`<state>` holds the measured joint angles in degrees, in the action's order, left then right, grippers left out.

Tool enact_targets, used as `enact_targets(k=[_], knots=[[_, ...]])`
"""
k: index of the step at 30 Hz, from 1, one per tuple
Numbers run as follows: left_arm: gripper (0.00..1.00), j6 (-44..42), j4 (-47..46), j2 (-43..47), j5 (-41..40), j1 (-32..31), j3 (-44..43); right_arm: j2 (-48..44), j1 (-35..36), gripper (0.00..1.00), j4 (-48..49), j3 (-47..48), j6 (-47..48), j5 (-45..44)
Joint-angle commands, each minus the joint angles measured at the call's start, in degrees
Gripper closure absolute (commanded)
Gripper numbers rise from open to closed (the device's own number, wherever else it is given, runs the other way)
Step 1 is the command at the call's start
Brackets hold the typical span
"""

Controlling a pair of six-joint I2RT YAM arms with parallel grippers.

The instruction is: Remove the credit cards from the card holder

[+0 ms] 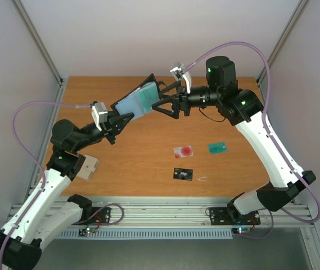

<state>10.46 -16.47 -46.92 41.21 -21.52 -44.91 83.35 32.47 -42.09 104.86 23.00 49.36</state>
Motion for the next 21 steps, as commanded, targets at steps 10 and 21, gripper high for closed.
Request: enact_targets(k=[10, 21], knots=[[1.00, 0.58, -1.76, -0.06, -2.22, -0.28, -0.56, 0.97, 1.80, 0.25, -1.89, 2.35, 0.34, 7.35], [1.00, 2.99, -0.94, -0.38, -3.89, -0.37, -0.72, 2.11, 6.31, 0.35, -2.29, 3.11, -2.01, -13.86]])
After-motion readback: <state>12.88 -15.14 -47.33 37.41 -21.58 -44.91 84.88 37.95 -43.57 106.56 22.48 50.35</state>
